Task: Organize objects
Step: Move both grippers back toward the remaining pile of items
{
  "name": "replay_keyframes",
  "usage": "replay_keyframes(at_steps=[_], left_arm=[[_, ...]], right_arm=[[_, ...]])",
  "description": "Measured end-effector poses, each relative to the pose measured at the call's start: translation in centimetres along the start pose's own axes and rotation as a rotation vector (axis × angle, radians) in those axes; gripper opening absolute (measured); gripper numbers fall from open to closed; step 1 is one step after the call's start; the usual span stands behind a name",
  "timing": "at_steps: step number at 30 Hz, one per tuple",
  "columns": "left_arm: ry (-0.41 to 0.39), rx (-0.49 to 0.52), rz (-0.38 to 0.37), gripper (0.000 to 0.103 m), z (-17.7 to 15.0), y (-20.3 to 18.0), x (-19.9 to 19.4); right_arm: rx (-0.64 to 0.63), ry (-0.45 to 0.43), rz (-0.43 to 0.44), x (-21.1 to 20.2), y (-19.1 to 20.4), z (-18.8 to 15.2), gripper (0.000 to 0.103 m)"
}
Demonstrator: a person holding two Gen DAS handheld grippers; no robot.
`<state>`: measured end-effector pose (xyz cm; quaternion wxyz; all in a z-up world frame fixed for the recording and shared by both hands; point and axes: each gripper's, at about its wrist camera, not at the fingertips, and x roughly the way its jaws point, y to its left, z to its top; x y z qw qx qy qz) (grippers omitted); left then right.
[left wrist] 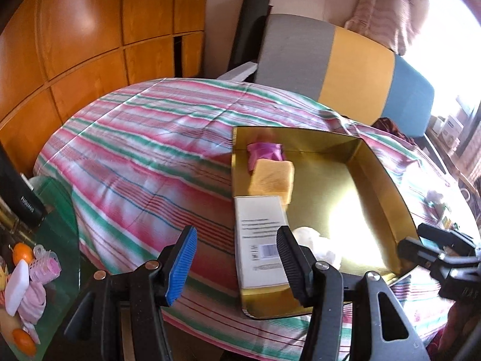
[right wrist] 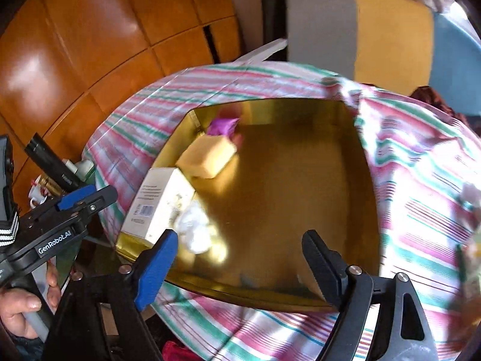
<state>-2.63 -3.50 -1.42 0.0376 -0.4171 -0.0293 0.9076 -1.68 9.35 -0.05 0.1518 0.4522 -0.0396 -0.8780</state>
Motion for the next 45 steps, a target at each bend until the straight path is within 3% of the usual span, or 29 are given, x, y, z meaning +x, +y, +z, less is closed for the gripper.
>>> replay_keyframes(at_steps=[8, 16, 21, 25, 27, 29, 38, 45], left_arm=[[0.025, 0.06, -0.077, 0.056, 0.2, -3.2, 0.2], [0.061, 0.132, -0.184, 0.056, 0.9, -7.6, 0.6], [0.077, 0.236, -0.241, 0.056, 1.0, -12.1, 0.5], [0.091, 0.322, -0.281, 0.056, 0.7, -16.2, 0.5], [0.1, 0.368, -0.304, 0.056, 0.4, -18.5, 0.7], [0.111, 0.409, -0.331, 0.056, 0.1, -21.0, 0.9], [0.198, 0.579, -0.449, 0.056, -2.1, -30.9, 2.7], [0.351, 0.564, -0.591, 0.055, -3.4, -36.0, 5.3]], right_arm=[[0.126, -0.056, -0.115, -4.6, -7.6, -1.4, 0.089], [0.304, -0.103, -0.329, -11.2, -19.1, -4.1, 0.091], [0.541, -0.193, -0.482, -16.9, -28.4, -7.4, 0.094], [0.749, -0.235, -0.555, -18.8, -34.2, -12.0, 0.094], [0.907, -0.225, -0.515, -19.0, -36.4, -14.1, 0.094], [0.996, -0.285, -0.459, -19.9, -37.6, -15.2, 0.094], [1.016, -0.287, -0.416, -19.7, -37.8, -15.5, 0.096], [1.02, -0.285, -0.388, -19.2, -37.8, -15.5, 0.097]])
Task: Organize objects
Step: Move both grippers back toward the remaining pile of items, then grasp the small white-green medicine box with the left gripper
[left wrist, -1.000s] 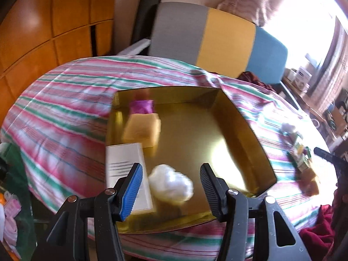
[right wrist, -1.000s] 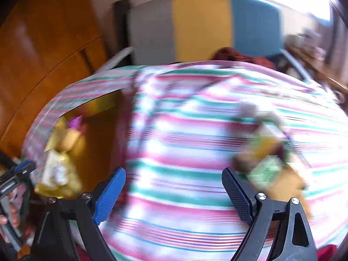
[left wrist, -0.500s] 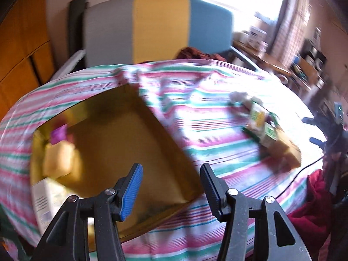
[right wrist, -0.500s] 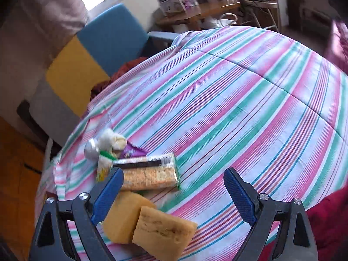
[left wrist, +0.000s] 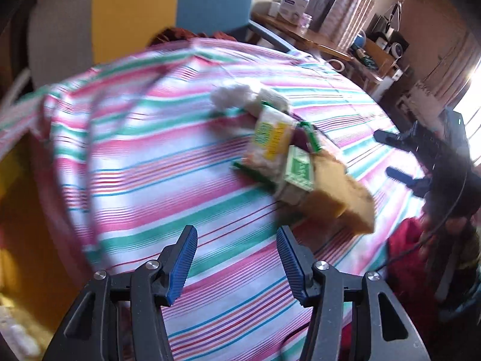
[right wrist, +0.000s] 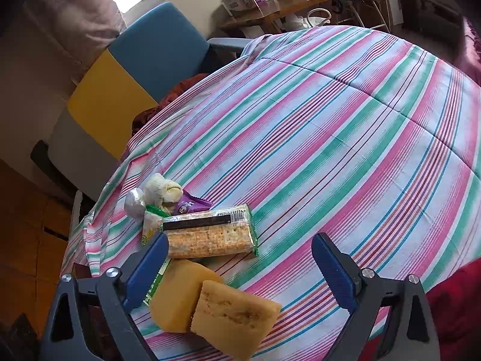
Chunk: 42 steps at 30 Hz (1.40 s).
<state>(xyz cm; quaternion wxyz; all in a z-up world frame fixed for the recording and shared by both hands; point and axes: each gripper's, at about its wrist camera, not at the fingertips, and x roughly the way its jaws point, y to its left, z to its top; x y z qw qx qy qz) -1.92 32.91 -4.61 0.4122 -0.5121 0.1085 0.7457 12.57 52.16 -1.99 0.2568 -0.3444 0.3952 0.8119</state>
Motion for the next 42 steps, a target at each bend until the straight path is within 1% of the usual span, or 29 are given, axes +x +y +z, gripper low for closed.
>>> replay_keyframes(at_steps=[2, 5, 11, 16, 18, 19, 20, 23, 27, 30, 33, 34, 37, 42], left_arm=[[0.027, -0.051, -0.068, 0.054, 0.9, 0.0, 1.4], [0.052, -0.109, -0.141, 0.053, 2.0, -0.2, 3.1], [0.092, -0.093, -0.17, 0.053, 3.9, -2.5, 6.5], [0.116, -0.064, -0.134, 0.054, 4.8, -4.2, 9.6], [0.109, -0.053, -0.109, 0.046, 4.5, -4.5, 9.7], [0.108, -0.04, -0.099, 0.04, 4.3, -4.5, 9.7], [0.106, -0.018, -0.091, 0.037, 3.8, -4.5, 9.5], [0.1, 0.016, -0.081, 0.034, 2.2, -4.2, 8.3], [0.089, 0.011, -0.069, 0.034, 0.1, -2.9, 6.6], [0.075, 0.029, -0.044, 0.034, -1.6, -2.6, 5.3], [0.065, 0.055, -0.026, 0.034, -2.6, -2.7, 4.9], [0.061, 0.069, -0.017, 0.035, -2.8, -2.8, 4.7], [0.066, 0.102, -0.003, 0.043, -2.5, -3.4, 4.8], [0.053, 0.119, 0.017, 0.044, -1.4, -3.7, 5.8]], right_arm=[[0.006, 0.005, -0.002, 0.1, -0.1, -0.1, 0.097], [0.011, 0.02, 0.004, 0.4, -0.1, -0.1, 0.098], [0.006, 0.034, 0.021, 0.6, 0.1, 0.0, 0.098], [0.005, 0.043, 0.032, 0.8, 0.2, 0.0, 0.098], [0.011, 0.049, 0.033, 0.9, 0.1, 0.0, 0.098], [0.016, 0.052, 0.034, 1.1, 0.1, 0.1, 0.098], [0.021, 0.055, 0.036, 1.1, -0.1, 0.0, 0.098], [0.034, 0.063, 0.037, 1.3, -0.3, 0.1, 0.098], [0.03, 0.062, 0.035, 1.3, -0.2, 0.0, 0.098], [0.031, 0.063, 0.03, 1.2, -0.3, 0.0, 0.098], [0.031, 0.068, 0.025, 1.4, -0.3, 0.0, 0.098], [0.029, 0.07, 0.022, 1.4, -0.3, -0.1, 0.098], [0.024, 0.074, 0.011, 1.5, -0.3, -0.1, 0.098], [0.007, 0.096, -0.01, 2.1, -0.1, -0.4, 0.098]])
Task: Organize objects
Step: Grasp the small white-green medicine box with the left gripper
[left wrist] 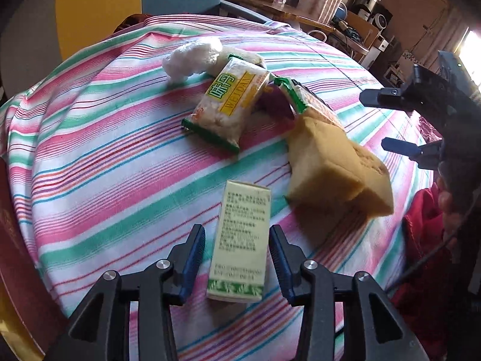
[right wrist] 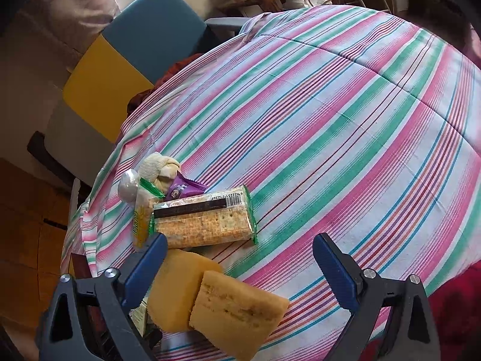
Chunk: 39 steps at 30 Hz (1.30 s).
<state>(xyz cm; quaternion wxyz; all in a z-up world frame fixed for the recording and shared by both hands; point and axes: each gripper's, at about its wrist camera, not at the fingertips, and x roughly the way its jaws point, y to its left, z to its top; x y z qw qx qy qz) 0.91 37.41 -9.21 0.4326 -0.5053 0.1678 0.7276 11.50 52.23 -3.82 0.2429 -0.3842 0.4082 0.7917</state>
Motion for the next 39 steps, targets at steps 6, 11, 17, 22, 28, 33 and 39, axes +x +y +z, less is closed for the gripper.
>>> replay_keyframes(at_steps=[6, 11, 17, 22, 28, 33, 39], left_arm=[[-0.061, -0.02, -0.017, 0.032, -0.9, 1.0, -0.1], [-0.076, -0.03, -0.04, 0.031, -1.5, 1.7, -0.4], [-0.085, -0.07, -0.08, 0.032, -1.8, 2.4, -0.5], [-0.091, -0.088, -0.098, 0.032, -1.8, 2.7, -0.5], [-0.097, -0.098, -0.104, 0.032, -1.9, 2.8, -0.4], [-0.103, -0.107, -0.106, 0.032, -2.0, 2.9, -0.5], [-0.108, -0.112, -0.113, 0.032, -2.0, 3.1, -0.5]], right_arm=[[-0.099, 0.041, -0.016, 1.2, 1.8, -0.7, 0.103], [-0.259, 0.049, -0.08, 1.7, 4.2, -1.0, 0.103], [-0.554, 0.078, -0.186, 3.8, 7.8, -0.3, 0.103], [-0.69, 0.139, -0.217, 6.6, 8.6, 0.8, 0.103], [-0.46, 0.099, -0.167, 6.6, 4.5, 4.4, 0.102], [-0.375, 0.034, -0.299, 5.9, 1.5, 5.6, 0.102], [-0.434, 0.027, -0.19, 5.2, 2.9, 5.2, 0.103]])
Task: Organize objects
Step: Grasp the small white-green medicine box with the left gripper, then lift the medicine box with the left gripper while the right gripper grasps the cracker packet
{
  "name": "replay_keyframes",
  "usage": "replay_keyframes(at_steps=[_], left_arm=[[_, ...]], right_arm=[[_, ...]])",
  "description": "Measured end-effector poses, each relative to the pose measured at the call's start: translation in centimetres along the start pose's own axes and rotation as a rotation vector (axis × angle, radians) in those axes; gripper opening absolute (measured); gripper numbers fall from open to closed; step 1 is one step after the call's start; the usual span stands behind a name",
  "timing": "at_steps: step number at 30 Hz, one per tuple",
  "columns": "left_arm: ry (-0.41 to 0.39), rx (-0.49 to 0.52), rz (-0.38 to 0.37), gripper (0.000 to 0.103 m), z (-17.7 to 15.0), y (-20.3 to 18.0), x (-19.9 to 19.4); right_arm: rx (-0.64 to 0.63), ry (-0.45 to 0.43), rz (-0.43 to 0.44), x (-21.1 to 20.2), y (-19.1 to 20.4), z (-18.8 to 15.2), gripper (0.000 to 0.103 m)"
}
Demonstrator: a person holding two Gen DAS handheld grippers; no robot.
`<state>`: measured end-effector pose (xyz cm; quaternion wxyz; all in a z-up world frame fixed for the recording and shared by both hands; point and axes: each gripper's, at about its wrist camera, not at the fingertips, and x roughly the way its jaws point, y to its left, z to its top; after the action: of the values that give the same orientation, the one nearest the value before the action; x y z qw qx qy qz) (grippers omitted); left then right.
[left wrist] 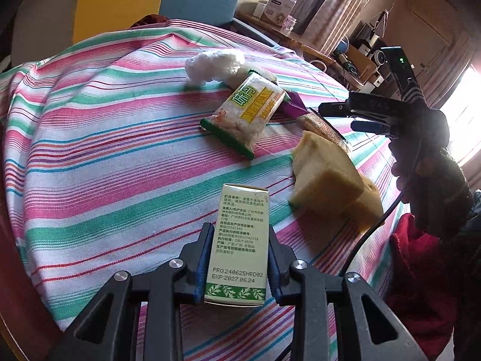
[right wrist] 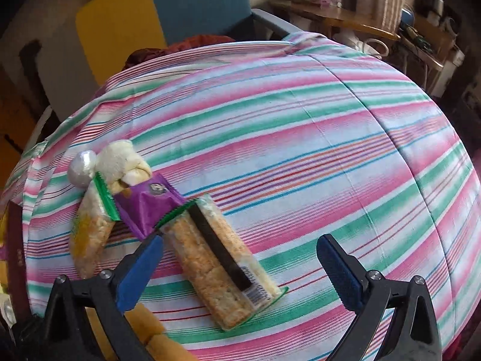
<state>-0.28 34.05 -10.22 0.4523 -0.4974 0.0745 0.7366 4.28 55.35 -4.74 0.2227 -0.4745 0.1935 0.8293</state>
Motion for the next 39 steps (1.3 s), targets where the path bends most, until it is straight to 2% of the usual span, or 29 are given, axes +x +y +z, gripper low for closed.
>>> replay_keyframes(at_steps=[4, 10, 15, 16, 17, 18, 20, 24, 29, 31, 34, 39], left_arm=[[-0.002, -0.003, -0.001, 0.032, -0.1, 0.0, 0.0], [-0.005, -0.003, 0.002, 0.033, 0.0, 0.0, 0.0], [-0.011, 0.004, 0.011, 0.033, -0.1, -0.1, 0.0], [-0.013, 0.01, 0.016, 0.033, -0.1, -0.2, 0.0], [-0.014, 0.02, 0.026, 0.033, -0.1, -0.4, 0.0], [-0.014, 0.028, 0.034, 0.032, -0.1, -0.5, 0.0], [-0.012, 0.04, 0.052, 0.031, 0.0, -0.9, 0.0], [-0.004, 0.02, 0.053, 0.031, 0.1, -0.9, -0.9], [-0.085, 0.012, 0.044, 0.031, 0.5, -0.9, -5.9], [-0.118, -0.012, 0.056, 0.031, 0.8, 0.1, -8.3], [-0.151, -0.074, 0.113, 0.031, 1.3, 3.5, -12.0], [-0.183, -0.263, 0.253, 0.031, 1.7, 13.2, -17.6]], right_arm=[[-0.086, 0.022, -0.023, 0.6, 1.8, -0.5, 0.103], [-0.131, 0.041, -0.055, 1.5, 2.2, -0.6, 0.103], [-0.167, 0.078, -0.163, 2.5, 2.2, -1.0, 0.102], [-0.169, 0.097, -0.153, 2.9, 2.2, -1.1, 0.099], [-0.161, 0.122, -0.127, 3.3, 2.1, -1.4, 0.088], [-0.126, 0.119, -0.087, 3.1, 1.7, -1.4, 0.073], [-0.112, 0.095, -0.083, 2.5, 1.5, -1.3, 0.054], [-0.093, 0.094, -0.064, 2.4, 0.8, -1.3, 0.054], [-0.09, 0.085, -0.046, 2.3, 0.5, -1.4, 0.055], [-0.095, 0.083, -0.05, 2.2, 0.5, -1.4, 0.055], [-0.102, 0.079, -0.055, 2.3, 0.9, -1.7, 0.055], [-0.122, 0.072, -0.072, 2.4, 1.2, -1.5, 0.054]])
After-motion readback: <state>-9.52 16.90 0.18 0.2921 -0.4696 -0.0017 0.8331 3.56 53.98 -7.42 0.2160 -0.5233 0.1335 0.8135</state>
